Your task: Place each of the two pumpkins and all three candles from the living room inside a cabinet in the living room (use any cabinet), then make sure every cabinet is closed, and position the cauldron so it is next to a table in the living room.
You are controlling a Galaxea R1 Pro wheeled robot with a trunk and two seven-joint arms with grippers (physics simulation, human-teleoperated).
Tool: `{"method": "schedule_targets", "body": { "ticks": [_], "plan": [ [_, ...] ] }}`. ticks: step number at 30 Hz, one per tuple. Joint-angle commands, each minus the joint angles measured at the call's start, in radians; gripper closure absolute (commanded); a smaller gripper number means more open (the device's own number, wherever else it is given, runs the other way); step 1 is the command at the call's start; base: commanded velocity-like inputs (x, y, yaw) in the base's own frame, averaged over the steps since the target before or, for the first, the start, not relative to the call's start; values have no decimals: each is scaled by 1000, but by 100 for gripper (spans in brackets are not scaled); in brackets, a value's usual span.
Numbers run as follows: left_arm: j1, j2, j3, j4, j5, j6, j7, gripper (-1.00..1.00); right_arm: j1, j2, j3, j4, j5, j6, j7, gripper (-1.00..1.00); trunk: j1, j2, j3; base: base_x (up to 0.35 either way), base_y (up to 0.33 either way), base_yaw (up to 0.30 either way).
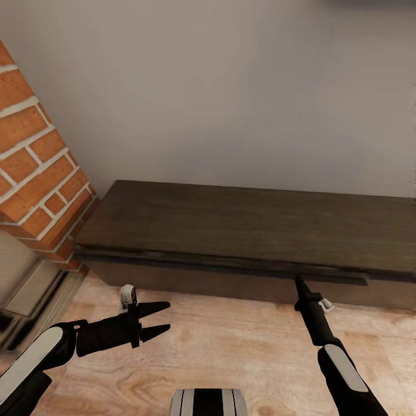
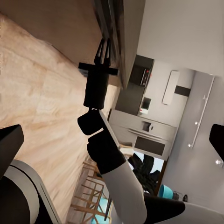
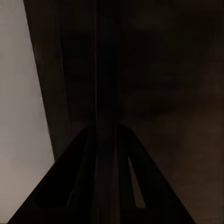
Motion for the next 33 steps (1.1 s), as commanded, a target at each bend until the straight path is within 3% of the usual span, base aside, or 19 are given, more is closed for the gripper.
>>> {"method": "schedule_targets", "body": {
  "ticks": [1, 14, 33],
  "plan": [
    [0, 1, -1, 0, -1, 1, -3, -100, 0, 0, -4, 8, -17, 8, 0, 100, -1, 0, -1, -321, 0, 0],
    [0, 1, -1, 0, -1, 1, -3, -100, 0, 0, -4, 8, -17, 8, 0, 100, -1, 0, -1, -334, 0, 0],
    [0, 1, -1, 0, -1, 1, -3, -100, 0, 0, -6, 8, -17, 9, 0, 100, -1, 0, -1, -122, 0, 0]
  ]
}}
